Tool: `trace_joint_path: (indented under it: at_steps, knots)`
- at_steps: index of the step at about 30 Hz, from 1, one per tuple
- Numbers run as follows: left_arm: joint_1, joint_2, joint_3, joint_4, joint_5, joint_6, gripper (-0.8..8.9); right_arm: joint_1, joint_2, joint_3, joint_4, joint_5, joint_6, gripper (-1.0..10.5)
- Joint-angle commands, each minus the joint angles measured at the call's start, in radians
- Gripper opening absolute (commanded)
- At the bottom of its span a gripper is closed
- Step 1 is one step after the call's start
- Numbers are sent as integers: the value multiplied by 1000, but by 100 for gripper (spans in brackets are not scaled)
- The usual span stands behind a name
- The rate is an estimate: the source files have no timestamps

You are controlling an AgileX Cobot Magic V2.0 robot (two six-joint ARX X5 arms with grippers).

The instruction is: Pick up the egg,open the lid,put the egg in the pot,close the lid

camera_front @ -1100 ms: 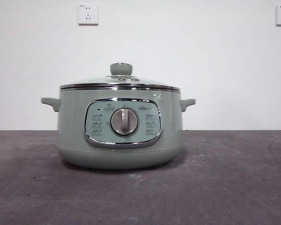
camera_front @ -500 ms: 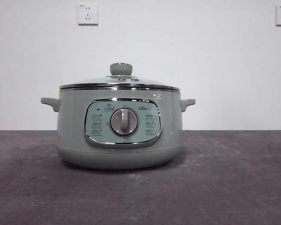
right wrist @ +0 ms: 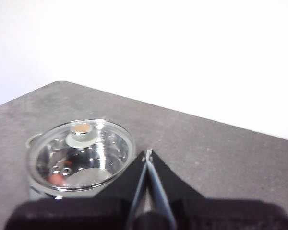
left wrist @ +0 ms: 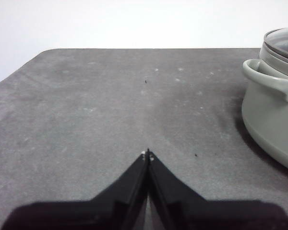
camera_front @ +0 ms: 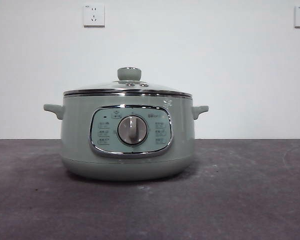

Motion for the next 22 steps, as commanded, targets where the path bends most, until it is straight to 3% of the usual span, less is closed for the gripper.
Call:
trace_joint_path:
  at_steps: [1, 10, 22]
  knots:
    - [3, -3, -15, 4, 0, -9, -3, -1, -93, -207, 148, -7, 13, 1]
    - [3, -3, -14, 5, 0, -9, -3, -1, -343, -727, 488, 2, 48, 1]
    - [3, -3, -15, 5, 0, -9, -3, -1, -521, -1025, 541, 29, 142, 1]
